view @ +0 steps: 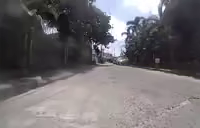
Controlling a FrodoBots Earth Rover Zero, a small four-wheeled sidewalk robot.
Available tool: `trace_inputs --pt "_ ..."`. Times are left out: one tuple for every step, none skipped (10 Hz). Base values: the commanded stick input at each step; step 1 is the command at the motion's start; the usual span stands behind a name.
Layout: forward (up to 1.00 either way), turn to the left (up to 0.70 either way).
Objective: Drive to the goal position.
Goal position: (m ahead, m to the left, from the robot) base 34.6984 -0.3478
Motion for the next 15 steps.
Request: trace_inputs --pt "1.0 0.0" --pt "1.0 0.0" --pt "1.0 0.0" --pt "1.0 0.0" --pt "1.0 0.0" --pt "1.0 0.0" --pt "1.0 0.0" --pt "1.0 0.0" --pt "1.0 0.0" --pt "1.0 0.0" --pt "1.0 0.0" --pt "1.0 0.0" --pt "1.0 -0.03" --pt "1.0 -0.17" --pt "1.0 -0.37"
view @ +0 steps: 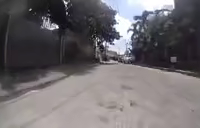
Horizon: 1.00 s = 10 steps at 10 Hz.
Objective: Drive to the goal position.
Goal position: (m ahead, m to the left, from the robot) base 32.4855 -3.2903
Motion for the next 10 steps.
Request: trace_inputs --pt "1.0 -0.4" --pt "1.0 -0.36" --pt "1.0 -0.22" --pt "1.0 0.0" --pt "1.0 0.0" --pt "1.0 0.0" --pt "1.0 0.0" --pt "1.0 -0.1" --pt "1.0 -0.4" --pt "1.0 -0.4"
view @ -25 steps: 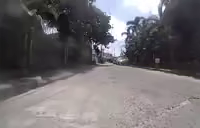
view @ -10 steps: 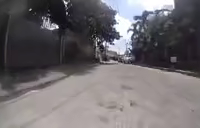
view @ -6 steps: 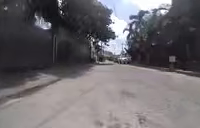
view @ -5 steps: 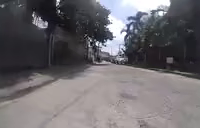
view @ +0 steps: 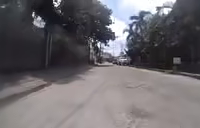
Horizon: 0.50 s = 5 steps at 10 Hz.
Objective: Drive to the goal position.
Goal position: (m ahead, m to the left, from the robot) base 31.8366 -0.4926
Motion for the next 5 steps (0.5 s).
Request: trace_inputs --pt "1.0 -0.4" --pt "1.0 -0.26" --pt "1.0 0.0" --pt "1.0 0.0" --pt "1.0 0.0"
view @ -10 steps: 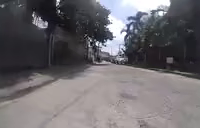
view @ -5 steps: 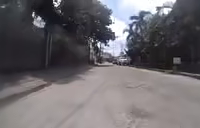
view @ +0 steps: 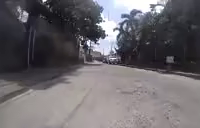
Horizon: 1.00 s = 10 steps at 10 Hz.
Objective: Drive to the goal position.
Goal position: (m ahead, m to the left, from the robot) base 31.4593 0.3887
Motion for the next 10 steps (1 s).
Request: trace_inputs --pt "1.0 0.0" --pt "1.0 0.0" --pt "1.0 0.0" --pt "1.0 0.0" --pt "1.0 0.0" --pt "1.0 0.0" --pt "1.0 0.0" --pt "1.0 0.0" --pt "1.0 0.0" --pt "1.0 0.0"
